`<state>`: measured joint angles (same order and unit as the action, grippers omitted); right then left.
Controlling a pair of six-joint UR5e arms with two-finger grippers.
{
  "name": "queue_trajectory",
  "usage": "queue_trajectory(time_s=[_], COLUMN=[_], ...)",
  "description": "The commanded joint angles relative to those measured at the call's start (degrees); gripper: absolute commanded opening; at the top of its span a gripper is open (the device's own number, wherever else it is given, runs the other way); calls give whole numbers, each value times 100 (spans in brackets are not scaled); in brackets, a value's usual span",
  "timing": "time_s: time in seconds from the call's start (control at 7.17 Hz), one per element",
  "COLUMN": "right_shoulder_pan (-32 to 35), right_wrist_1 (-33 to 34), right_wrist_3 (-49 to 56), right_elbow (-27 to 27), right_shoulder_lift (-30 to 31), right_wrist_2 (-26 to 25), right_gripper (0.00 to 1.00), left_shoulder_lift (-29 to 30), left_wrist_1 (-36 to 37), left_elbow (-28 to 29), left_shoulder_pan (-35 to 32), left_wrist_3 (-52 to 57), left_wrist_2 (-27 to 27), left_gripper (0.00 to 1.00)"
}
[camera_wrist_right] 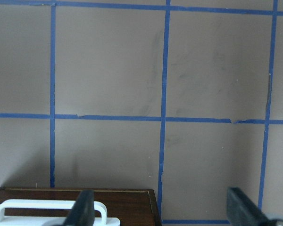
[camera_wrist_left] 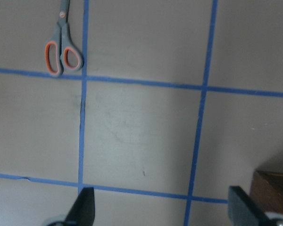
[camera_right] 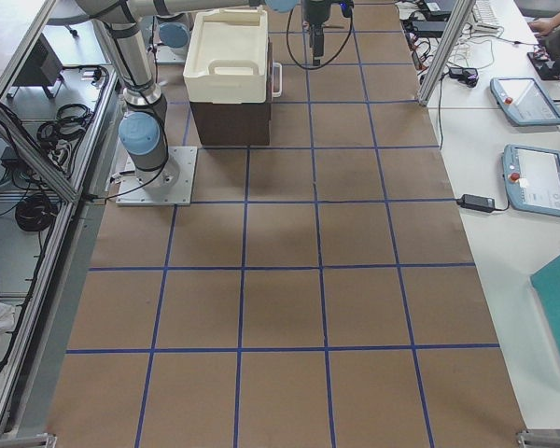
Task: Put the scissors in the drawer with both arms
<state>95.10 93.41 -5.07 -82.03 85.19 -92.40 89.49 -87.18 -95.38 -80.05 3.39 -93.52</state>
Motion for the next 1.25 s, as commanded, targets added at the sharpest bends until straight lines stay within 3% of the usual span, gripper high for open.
queue_trajectory(time_s=[0.0, 0.14, 0.56, 1.12], right_shoulder_pan=[35, 61, 508, 1176], right_wrist_1=[143, 152, 169, 178], right_wrist_3=[-1817, -3144, -5409, -7879], right_elbow=[-6, -6, -50, -321], right_shoulder_lift=[-37, -142, -476, -897], right_wrist_2=[37, 73, -23, -15], right_gripper=[100, 100, 100, 100], left_shoulder_lift=[610, 1049, 2263, 3450], left_wrist_1=[1187, 1812, 3527, 3716], left_elbow=[-603, -588, -482, 440], left_shoulder_pan=[692, 702, 868, 1009], left_wrist_3=[678, 689, 768, 1346], left_wrist_2=[-16, -8, 1, 54], left_gripper=[100, 100, 100, 100])
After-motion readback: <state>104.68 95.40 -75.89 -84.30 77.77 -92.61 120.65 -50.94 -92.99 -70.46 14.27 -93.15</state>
